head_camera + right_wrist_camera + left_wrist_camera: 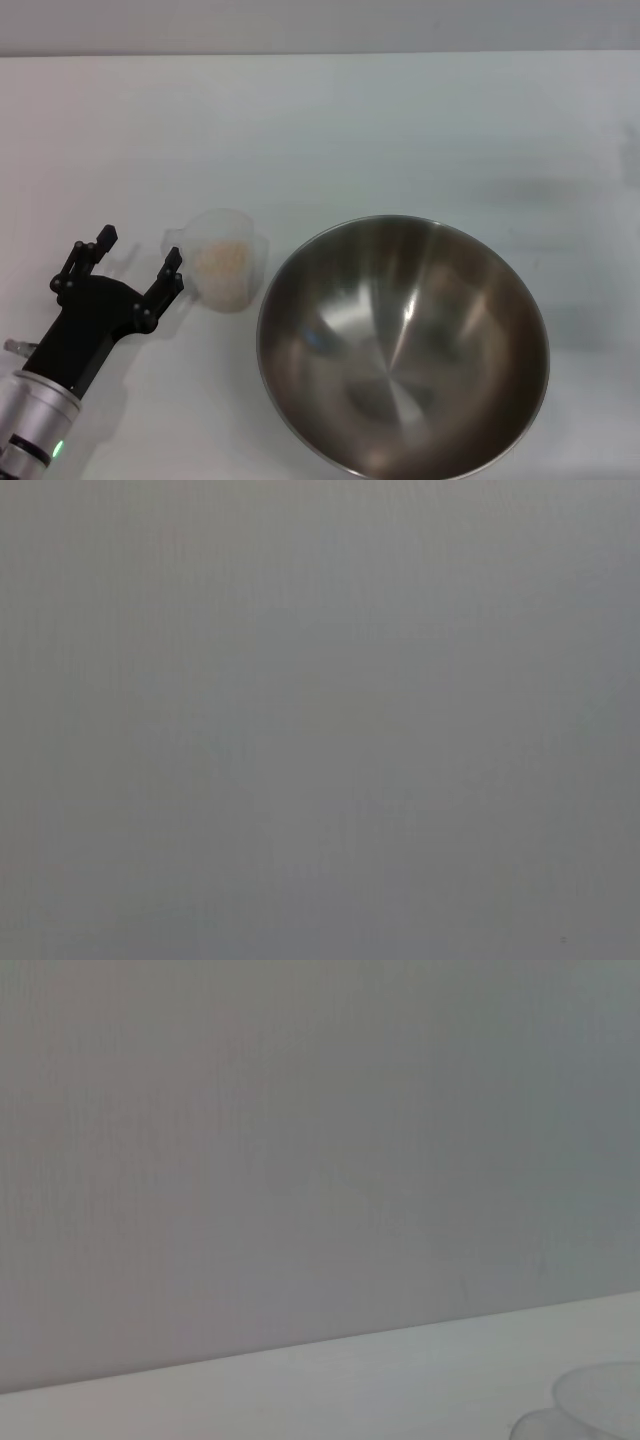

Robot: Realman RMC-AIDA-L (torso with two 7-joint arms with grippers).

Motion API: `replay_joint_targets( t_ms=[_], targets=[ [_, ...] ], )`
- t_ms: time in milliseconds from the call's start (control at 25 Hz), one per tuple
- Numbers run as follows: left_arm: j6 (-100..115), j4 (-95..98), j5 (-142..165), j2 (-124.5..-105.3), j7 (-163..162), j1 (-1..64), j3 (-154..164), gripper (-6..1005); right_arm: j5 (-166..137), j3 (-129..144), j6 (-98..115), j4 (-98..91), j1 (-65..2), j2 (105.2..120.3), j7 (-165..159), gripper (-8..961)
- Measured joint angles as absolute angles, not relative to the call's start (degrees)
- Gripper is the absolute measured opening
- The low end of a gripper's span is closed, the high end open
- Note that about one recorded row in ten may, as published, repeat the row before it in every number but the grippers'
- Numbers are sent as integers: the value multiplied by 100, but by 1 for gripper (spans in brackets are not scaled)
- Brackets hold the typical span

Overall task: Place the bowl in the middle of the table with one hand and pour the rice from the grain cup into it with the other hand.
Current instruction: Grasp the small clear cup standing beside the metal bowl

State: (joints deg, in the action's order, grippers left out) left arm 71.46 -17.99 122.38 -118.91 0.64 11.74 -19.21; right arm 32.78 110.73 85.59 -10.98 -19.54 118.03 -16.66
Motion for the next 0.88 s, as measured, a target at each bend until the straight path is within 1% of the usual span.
replay_joint_targets(
  t_ms=[480,720,880],
  targets=[
    [6888,-1784,12234,-11892,69,1385,-2045,742,3278,11073,8559,-1099,-1965,11804,-1670,421],
    [6900,-1798,12243,-11905,105,1377,-2055,741,3278,11073,8508,-1099,-1974,11811,-1668,422],
    [6912,-1841,12256,-11910,226,1354,-2048,668,3279,11073,8475,-1099,-1990,11813,-1667,422]
  ],
)
